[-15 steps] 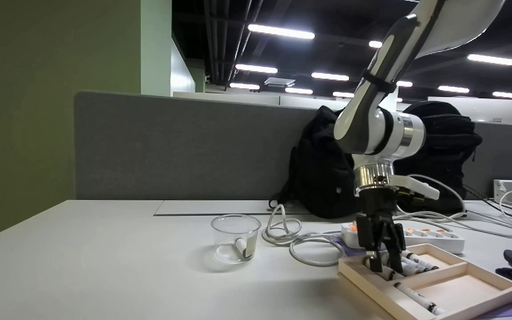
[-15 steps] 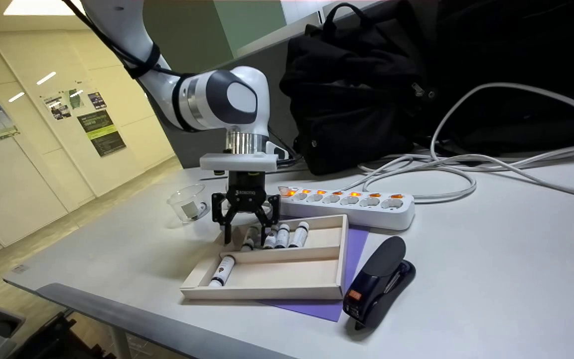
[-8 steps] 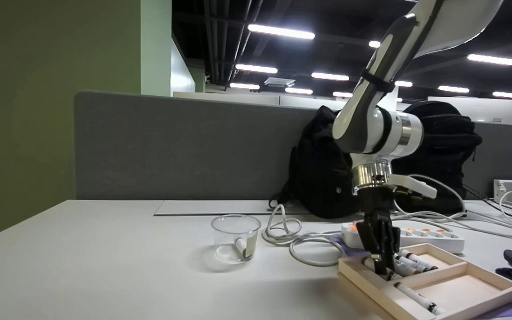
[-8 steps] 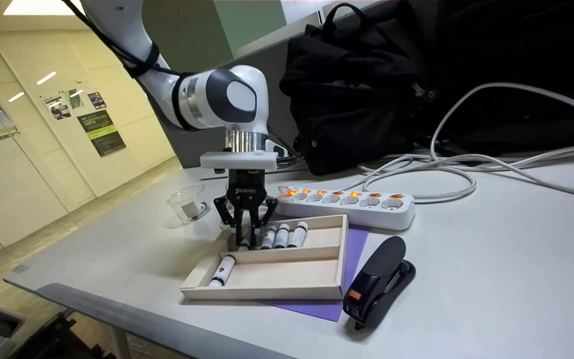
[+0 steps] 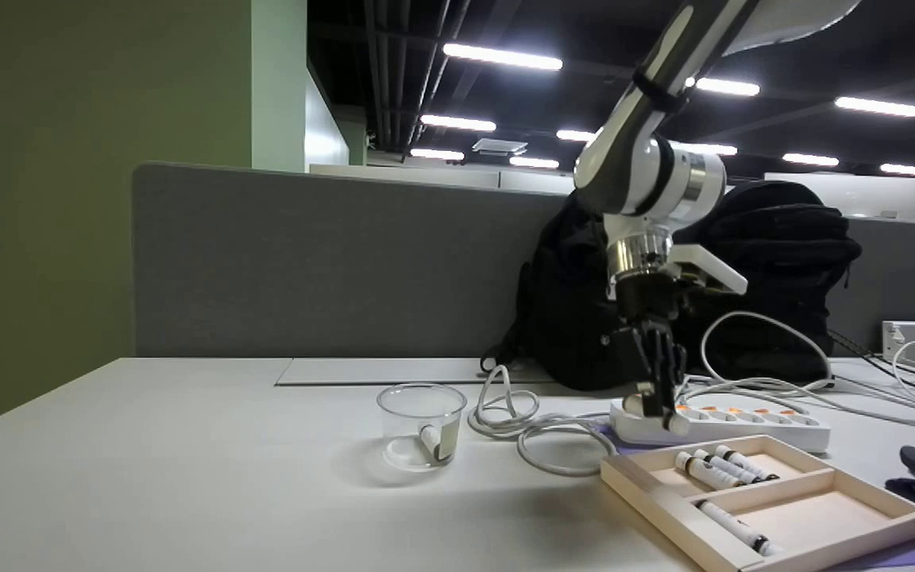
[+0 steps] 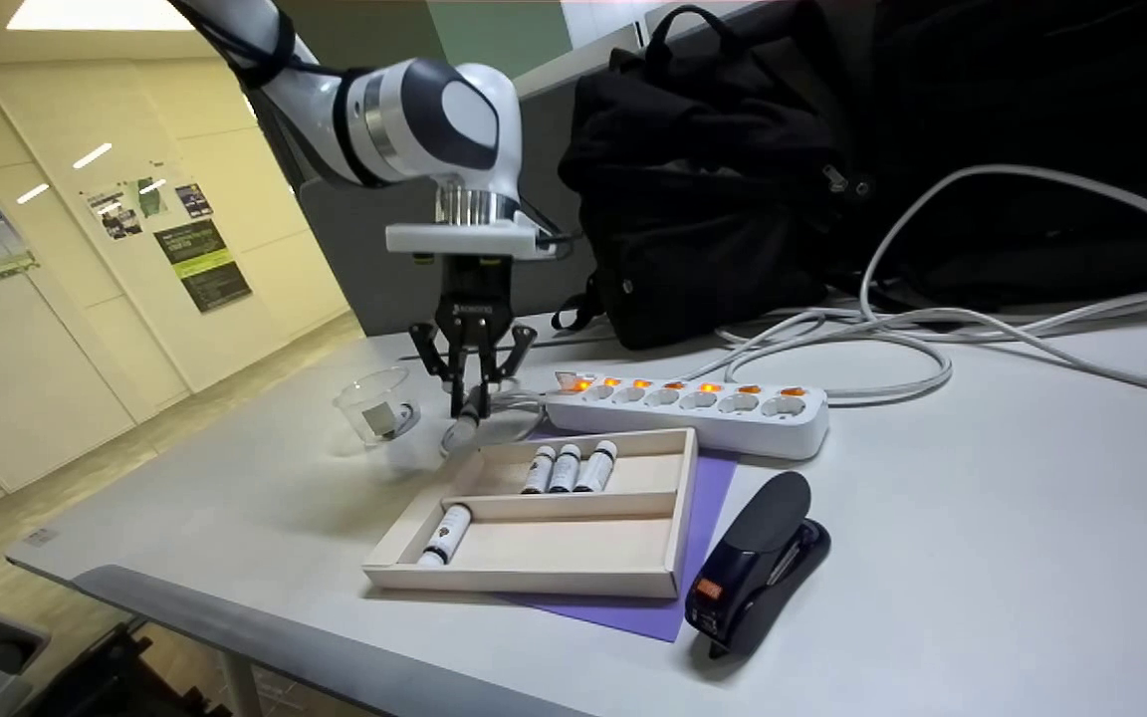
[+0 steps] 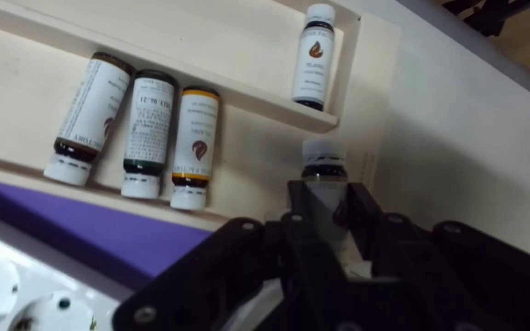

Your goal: Pick up one small bottle from the wooden tray and put it in the glass bowl.

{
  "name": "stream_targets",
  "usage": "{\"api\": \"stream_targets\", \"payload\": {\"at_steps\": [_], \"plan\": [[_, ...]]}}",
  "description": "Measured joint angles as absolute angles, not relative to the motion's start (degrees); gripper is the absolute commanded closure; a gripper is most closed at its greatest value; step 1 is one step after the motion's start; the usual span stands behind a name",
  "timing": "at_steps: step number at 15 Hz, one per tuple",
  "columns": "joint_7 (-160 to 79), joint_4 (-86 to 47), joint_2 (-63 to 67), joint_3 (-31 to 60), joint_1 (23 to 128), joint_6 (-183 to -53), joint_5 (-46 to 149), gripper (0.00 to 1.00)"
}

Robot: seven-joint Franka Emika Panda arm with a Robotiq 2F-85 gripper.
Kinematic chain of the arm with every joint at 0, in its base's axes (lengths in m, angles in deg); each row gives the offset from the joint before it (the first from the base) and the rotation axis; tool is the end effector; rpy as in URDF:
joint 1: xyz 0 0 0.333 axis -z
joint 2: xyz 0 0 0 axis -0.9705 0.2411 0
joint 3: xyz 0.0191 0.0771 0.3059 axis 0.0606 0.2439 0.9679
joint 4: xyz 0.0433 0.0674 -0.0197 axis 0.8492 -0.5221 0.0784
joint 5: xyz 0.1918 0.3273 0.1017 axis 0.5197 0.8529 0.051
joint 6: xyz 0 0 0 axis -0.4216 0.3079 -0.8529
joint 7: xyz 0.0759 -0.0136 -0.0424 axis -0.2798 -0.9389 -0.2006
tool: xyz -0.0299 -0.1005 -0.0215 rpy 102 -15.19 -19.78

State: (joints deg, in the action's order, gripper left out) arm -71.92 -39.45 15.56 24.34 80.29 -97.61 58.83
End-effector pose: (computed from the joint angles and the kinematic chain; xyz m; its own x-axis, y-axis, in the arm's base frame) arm 0.5551 0.0241 0.1752 0.8068 0.4574 -0.3740 0.3584 -0.8821 -0.3057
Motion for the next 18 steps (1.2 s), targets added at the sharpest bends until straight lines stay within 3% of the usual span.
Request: {"api": "stream_targets", "payload": {"at_steps": [6, 16, 17, 18], "plan": [[-76.7, -31.4, 12.7, 28.9, 78.8, -96.2, 63.7, 0.93], [-81.2, -12.7, 30.0, 34.8, 71.7, -96.9, 70.1, 0.93], [-81.2, -10.8, 31.8, 35.0, 70.7, -97.4, 70.0, 0.57], [-81.2, -8.9, 33.5, 35.0, 69.6, -98.1, 69.8, 0.48]]}}
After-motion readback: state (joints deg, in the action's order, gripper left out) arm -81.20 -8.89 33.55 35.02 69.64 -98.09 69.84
